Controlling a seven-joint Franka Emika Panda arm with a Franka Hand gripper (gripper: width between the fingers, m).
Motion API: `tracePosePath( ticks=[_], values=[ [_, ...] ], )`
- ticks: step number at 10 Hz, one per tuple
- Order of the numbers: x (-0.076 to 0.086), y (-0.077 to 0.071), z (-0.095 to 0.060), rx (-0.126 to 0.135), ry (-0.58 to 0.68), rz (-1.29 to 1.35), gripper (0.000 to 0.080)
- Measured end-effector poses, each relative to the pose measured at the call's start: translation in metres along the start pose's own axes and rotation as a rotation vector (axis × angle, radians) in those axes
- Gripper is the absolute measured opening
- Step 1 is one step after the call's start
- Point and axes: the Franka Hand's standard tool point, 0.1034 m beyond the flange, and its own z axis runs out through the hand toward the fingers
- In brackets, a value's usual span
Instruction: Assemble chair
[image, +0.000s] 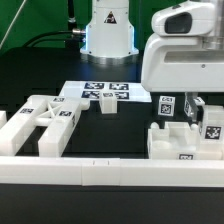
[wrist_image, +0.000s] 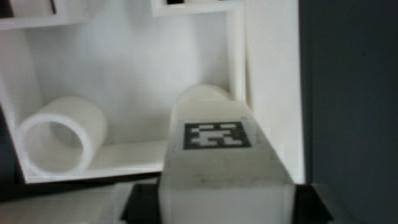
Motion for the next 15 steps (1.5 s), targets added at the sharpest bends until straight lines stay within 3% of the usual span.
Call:
tracePosePath(
  ticks=[6,8,9,10,11,12,15],
  values=[
    [0.007,0.018,-0.001,-0.024,0.014,0.292,0.0285],
    [0.007,0.017,-0.002,-0.022,0.014,0.291,0.0516],
    [0.001,0.016,-0.012,-0.015,0.019,0.244,0.0516],
    [-0.017,0.026,-0.030,-0.004,0.023,0.197,0.0623],
    [-0.033,0.047,-0.036,0.009,0.023,0.172,0.0644],
    [-0.038,0.062,-0.035,0.002,0.014,0.177,0.0644],
    [-0.035,0.056,-0.033,0.003,0.016,0.181,0.0649]
  ],
)
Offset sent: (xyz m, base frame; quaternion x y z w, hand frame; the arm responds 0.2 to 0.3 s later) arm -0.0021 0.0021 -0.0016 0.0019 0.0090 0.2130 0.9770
